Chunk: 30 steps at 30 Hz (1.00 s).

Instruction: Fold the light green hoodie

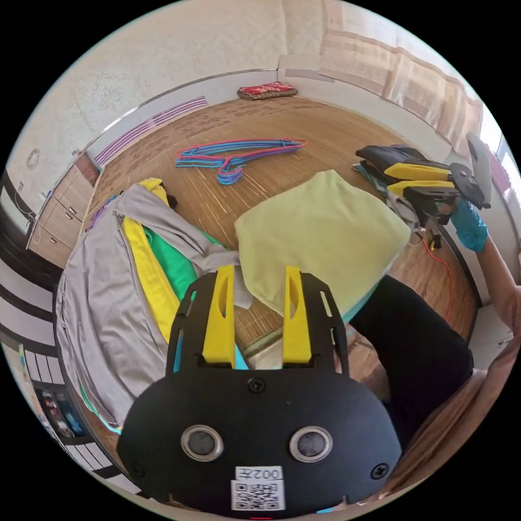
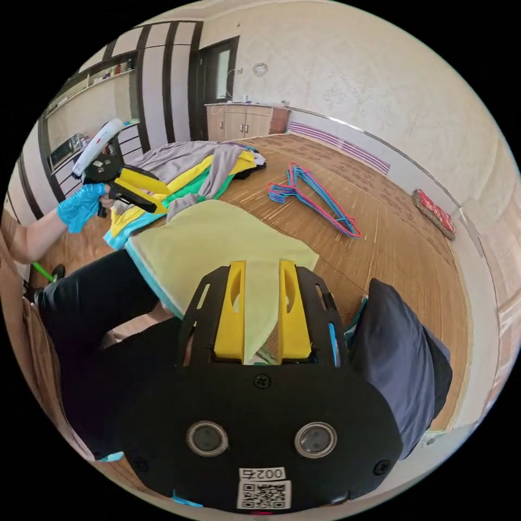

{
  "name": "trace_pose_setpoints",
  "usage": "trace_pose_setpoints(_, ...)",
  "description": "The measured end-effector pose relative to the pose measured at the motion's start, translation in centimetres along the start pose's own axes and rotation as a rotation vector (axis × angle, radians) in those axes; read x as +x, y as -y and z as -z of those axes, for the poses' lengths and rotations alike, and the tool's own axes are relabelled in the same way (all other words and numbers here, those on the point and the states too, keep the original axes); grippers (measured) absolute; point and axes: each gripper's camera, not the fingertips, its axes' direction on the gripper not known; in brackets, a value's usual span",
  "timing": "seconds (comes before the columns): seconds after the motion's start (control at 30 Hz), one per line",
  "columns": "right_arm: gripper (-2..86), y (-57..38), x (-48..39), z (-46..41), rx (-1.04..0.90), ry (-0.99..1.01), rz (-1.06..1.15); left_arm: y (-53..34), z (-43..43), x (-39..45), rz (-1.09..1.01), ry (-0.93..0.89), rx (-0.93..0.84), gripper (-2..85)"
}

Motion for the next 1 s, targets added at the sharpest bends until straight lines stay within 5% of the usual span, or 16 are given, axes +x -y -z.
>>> trace_pose_setpoints(0.17,12.0,-1.9,-7.0,-0.9,-0.018,0.035,0.123,-4.0,-0.1,0.8,-0.047,-0.132,-0.033,12.2)
trace_pose_setpoints(0.57,16.3,-1.9,-20.0,-7.0,-0.067,-0.14,0.287,-8.1,-2.9,2.2,-0.051,-0.042,-0.068,3.2)
trace_pose_setpoints(1.0,16.7,-1.7,-27.6,-13.5,-0.176,-0.566,0.334,-11.0,1.6,4.4,-0.073,0.026,0.083,-0.5)
